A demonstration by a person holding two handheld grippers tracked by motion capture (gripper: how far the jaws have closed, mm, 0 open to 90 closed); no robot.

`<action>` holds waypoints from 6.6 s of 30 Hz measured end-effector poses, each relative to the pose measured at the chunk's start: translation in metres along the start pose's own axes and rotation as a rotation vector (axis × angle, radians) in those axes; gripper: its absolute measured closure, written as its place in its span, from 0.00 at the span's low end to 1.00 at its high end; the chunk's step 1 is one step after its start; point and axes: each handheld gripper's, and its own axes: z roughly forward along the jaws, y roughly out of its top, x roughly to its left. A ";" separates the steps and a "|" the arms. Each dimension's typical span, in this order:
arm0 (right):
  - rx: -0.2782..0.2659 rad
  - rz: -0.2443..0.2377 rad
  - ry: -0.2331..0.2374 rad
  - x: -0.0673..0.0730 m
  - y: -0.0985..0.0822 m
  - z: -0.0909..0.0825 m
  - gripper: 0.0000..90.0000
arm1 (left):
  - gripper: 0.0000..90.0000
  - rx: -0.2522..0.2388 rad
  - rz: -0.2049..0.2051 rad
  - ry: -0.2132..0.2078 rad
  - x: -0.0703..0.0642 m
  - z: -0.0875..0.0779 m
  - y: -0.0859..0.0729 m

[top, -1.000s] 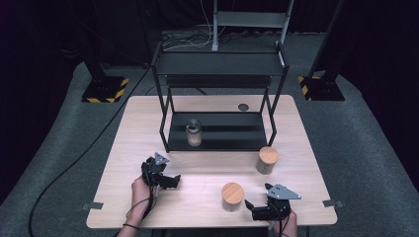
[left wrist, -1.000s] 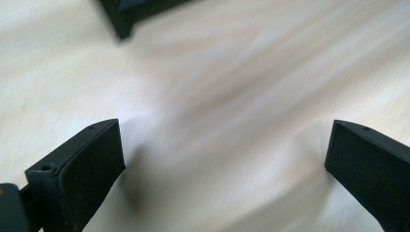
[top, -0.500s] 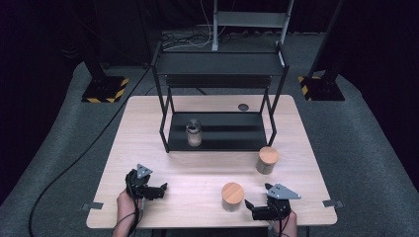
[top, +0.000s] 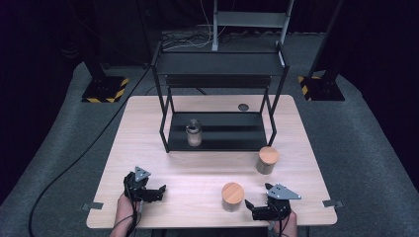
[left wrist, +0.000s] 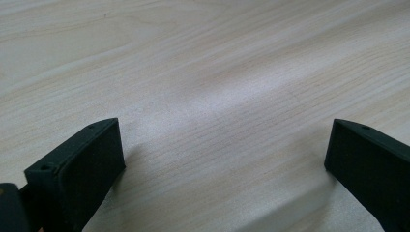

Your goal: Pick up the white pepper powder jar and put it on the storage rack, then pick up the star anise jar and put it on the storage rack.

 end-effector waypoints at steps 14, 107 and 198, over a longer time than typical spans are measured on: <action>-0.010 -0.004 -0.013 0.001 -0.001 -0.001 0.00 | 0.00 0.000 -0.001 0.000 0.000 0.000 0.000; 0.011 -0.102 0.039 0.064 0.040 0.032 0.28 | 0.00 0.000 -0.001 0.001 0.000 0.000 0.000; 0.003 -0.116 -0.020 0.040 0.091 0.045 0.28 | 0.00 0.000 -0.001 0.001 0.000 0.000 0.000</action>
